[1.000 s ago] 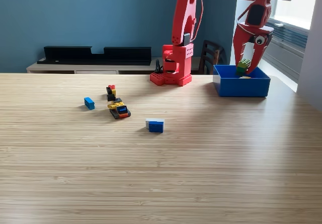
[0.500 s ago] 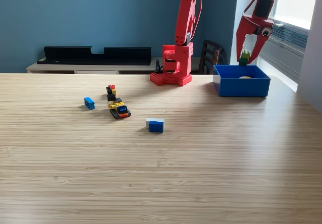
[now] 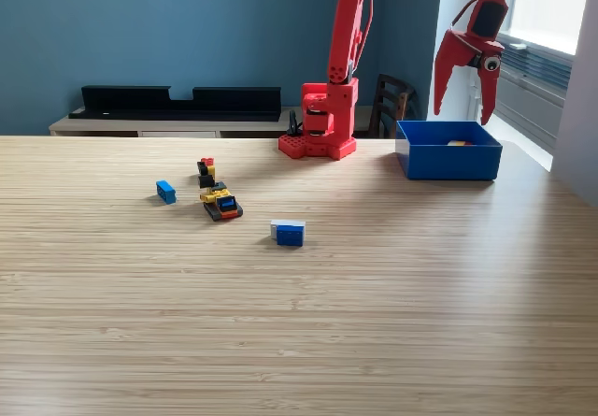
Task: Grasp a lego block and put it in the bin.
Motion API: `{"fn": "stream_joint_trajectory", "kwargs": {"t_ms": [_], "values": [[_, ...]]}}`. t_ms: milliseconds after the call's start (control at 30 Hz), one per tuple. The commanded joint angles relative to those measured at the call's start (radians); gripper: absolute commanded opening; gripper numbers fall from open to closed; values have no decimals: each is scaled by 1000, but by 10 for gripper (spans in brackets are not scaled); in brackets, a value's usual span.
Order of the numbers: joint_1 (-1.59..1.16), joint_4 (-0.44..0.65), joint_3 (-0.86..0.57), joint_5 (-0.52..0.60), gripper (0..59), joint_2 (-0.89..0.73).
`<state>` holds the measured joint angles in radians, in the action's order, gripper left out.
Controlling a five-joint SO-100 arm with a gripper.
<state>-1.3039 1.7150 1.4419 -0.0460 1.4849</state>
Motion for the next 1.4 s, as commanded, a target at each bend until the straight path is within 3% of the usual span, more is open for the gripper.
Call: {"fn": "stream_joint_trajectory", "kwargs": {"t_ms": [33, 100, 200, 600, 1400], "values": [[103, 18, -69, 35, 122, 101], [195, 18, -106, 55, 55, 101], [367, 18, -161, 83, 1, 101], [1066, 11, -328, 60, 1, 100], [1184, -109, -222, 38, 1, 98]]}}
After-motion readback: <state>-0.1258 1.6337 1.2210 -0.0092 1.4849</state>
